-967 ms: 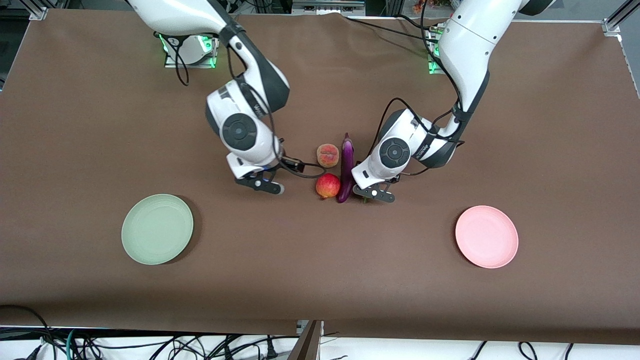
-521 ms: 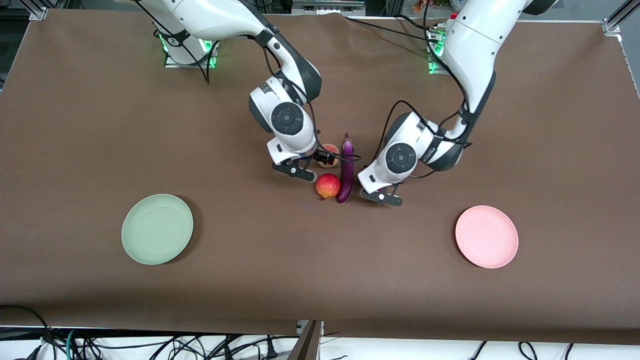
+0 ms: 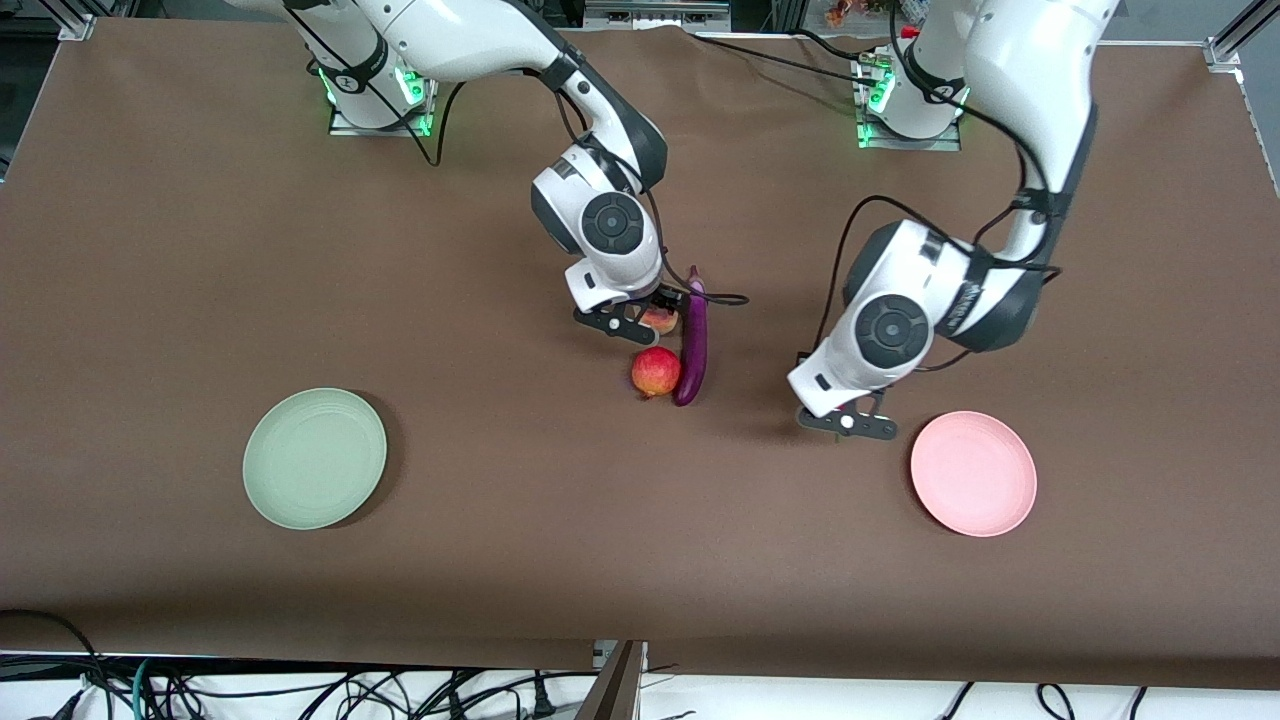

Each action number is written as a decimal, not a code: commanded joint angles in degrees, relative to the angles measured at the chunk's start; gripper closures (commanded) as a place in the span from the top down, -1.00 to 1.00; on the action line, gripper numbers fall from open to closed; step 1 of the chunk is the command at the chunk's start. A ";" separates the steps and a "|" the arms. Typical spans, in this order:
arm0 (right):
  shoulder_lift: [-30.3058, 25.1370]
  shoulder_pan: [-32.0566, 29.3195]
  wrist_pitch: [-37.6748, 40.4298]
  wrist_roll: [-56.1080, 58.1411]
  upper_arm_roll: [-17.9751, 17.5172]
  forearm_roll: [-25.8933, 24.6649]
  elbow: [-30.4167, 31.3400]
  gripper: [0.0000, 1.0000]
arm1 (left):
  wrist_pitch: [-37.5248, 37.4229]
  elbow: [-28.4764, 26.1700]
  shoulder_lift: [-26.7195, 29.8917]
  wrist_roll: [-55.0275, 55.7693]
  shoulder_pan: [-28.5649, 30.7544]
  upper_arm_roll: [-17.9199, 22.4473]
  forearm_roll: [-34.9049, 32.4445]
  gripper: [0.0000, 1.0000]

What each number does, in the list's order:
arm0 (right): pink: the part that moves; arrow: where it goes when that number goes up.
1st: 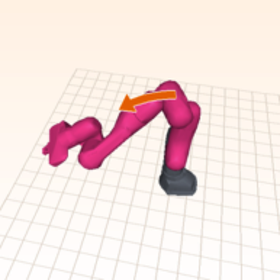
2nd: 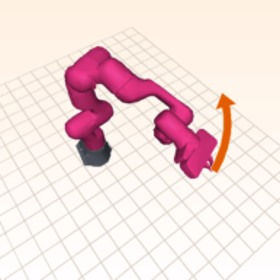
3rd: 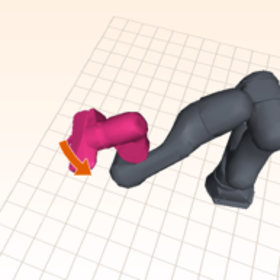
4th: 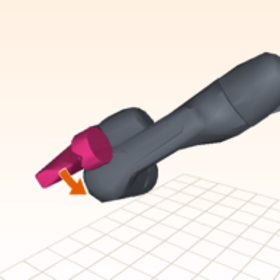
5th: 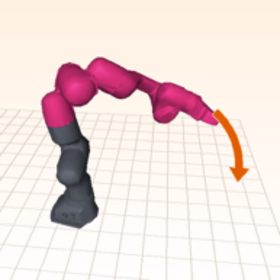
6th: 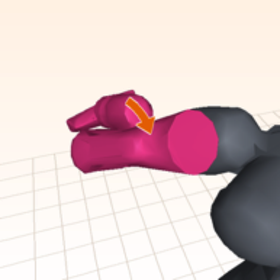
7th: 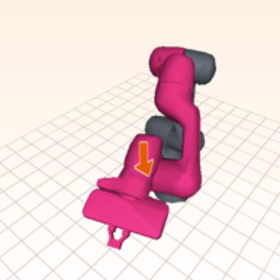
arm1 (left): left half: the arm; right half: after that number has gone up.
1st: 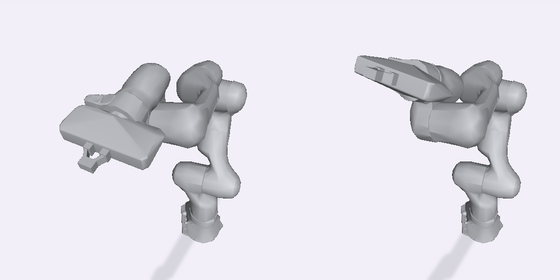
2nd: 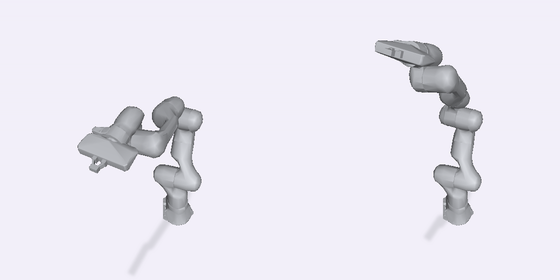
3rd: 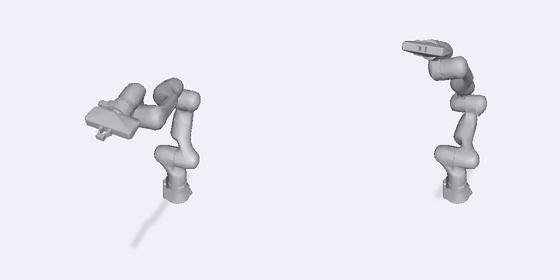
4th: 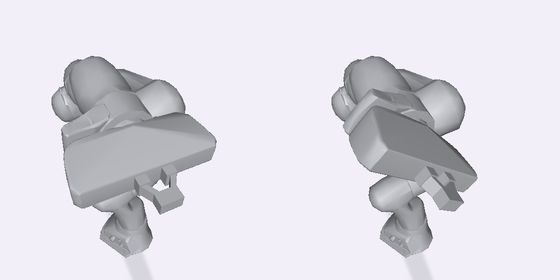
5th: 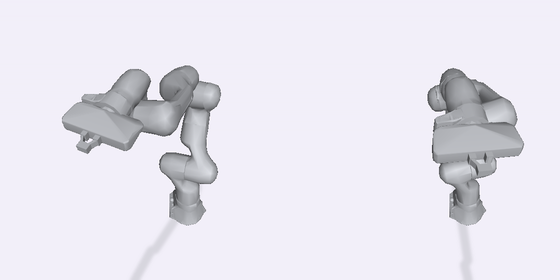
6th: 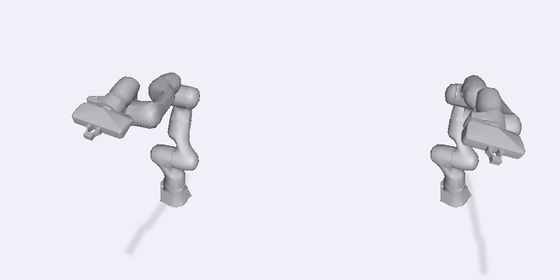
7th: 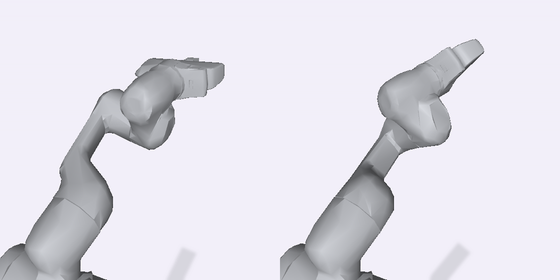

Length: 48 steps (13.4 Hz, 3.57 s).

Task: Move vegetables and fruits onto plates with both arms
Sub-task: 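Carry the chili to the pink plate while the right gripper grasps the peach, then release the chili on the pink plate while the right gripper carries the peach, then lower the peach onto the green plate while the left gripper grasps the eggplant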

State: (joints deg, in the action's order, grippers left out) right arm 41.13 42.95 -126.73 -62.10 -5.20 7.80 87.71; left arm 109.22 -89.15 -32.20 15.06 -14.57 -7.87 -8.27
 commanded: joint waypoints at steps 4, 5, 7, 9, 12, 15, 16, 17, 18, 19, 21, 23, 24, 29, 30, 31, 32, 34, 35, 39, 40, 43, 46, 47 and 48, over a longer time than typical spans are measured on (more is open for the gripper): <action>1.23 1.69 0.08 -0.92 0.54 0.91 -0.61 1.00 | -1.38 6.00 -3.30 -16.35 9.90 1.19 -8.34 -0.84; 1.67 1.87 -0.01 -0.92 0.54 0.91 -0.61 1.00 | -0.08 6.01 -4.18 -18.64 11.39 1.19 -8.52 -0.84; 1.85 2.13 -0.01 -0.84 0.54 0.91 -0.61 1.00 | 5.80 6.01 -6.89 -22.43 14.82 1.28 -9.30 -0.84; 2.20 1.96 -0.10 -0.92 0.54 0.82 -0.61 0.99 | 10.03 5.92 -9.01 -23.06 16.42 1.28 -9.57 -0.84; 2.64 2.13 -0.45 -0.84 0.54 0.64 -0.61 0.72 | 11.18 5.92 -11.39 -23.06 16.59 1.28 -9.40 -0.84; 2.99 1.96 -1.33 -0.40 0.63 0.12 -0.61 0.13 | 11.89 5.04 -12.53 -23.06 17.47 1.28 -8.87 -0.83; 2.99 1.96 -1.50 -0.13 0.63 0.03 -0.61 -0.06 | 11.89 4.95 -12.71 -23.06 17.47 1.28 -8.78 -0.83; 2.99 1.96 -1.59 -0.04 0.72 -0.06 -0.61 -0.23 | 11.80 4.95 -12.71 -23.06 17.47 1.28 -8.78 -0.75; 2.99 1.87 -1.59 0.04 0.72 -0.06 -0.70 -0.24 | 11.80 4.95 -12.71 -22.97 17.47 1.19 -8.69 -0.40; 2.99 1.78 -1.59 0.04 0.72 -0.06 -0.70 -0.24 | 11.72 4.95 -12.71 -22.54 17.47 1.19 -8.61 0.99; 2.55 1.52 -1.51 0.04 0.89 -0.06 -1.05 -0.26 | 11.63 4.95 -12.54 -22.53 17.56 1.10 -8.61 1.00; 1.42 1.17 -0.98 0.83 1.25 -0.15 -1.49 -0.26 | 11.28 4.95 -12.45 -22.44 17.56 0.92 -8.61 1.00; 0.19 0.47 -0.63 1.44 1.16 -0.15 -1.32 -0.26 | 11.27 4.95 -12.45 -22.53 17.65 0.92 -8.61 1.00; -5.79 -3.66 7.18 7.85 1.25 -0.06 -1.49 -0.29 | 7.60 5.21 -11.31 -22.79 17.56 0.49 -8.52 1.00; -7.02 -4.97 8.94 9.78 1.59 -0.06 -1.49 -0.29 | 6.80 5.13 -10.87 -22.71 17.12 0.48 -8.52 1.00; -8.07 -5.94 10.52 11.71 2.47 -0.06 -1.49 -0.29 | 5.92 5.22 -10.52 -22.53 16.95 0.40 -8.52 1.00; -8.60 -6.47 11.84 14.61 4.30 -0.06 -1.49 -0.29 | 4.26 5.13 -9.47 -22.45 16.94 -0.82 -8.17 1.00; -8.61 -6.92 14.39 24.17 10.00 0.03 -1.32 -0.29 | -3.80 5.04 -6.40 -21.49 17.21 -5.64 -4.15 1.00; -8.52 -7.53 14.84 29.87 13.08 0.29 -1.32 -0.29 | -7.06 4.17 -4.47 -18.95 16.95 -8.28 -2.73 1.00; -8.08 -17.53 14.93 47.55 15.22 -0.06 -1.23 -0.29 | -8.68 -3.04 1.53 -6.77 17.03 -20.39 -2.28 1.00; -8.00 -20.34 14.93 52.03 15.22 -0.06 -1.23 -0.29 | -8.33 -3.22 0.92 0.42 16.51 -24.00 -2.36 1.00; -7.38 -28.86 14.84 65.75 15.22 -0.15 -1.05 -0.29 | -4.03 -3.66 -2.33 11.38 8.97 -25.71 -2.71 1.00; -5.54 -33.89 12.48 73.76 15.22 -2.16 -1.23 -0.29 | 2.81 -4.71 -6.37 17.96 5.00 -25.53 -3.24 1.00; -4.75 -35.47 11.25 75.35 15.22 -2.52 -1.14 -0.29 | 5.62 -4.89 -7.69 19.38 4.30 -25.36 -3.42 1.00; -4.05 -36.53 10.19 77.11 15.22 -2.43 -1.23 -0.29 | 8.17 -4.80 -9.09 20.61 3.77 -25.27 -4.64 1.00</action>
State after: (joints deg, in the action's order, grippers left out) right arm 36.22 8.35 -114.64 12.02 11.01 6.34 86.44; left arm 113.70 -94.48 -38.73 33.45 -10.62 -33.61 -11.33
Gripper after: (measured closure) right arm 0.410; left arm 0.000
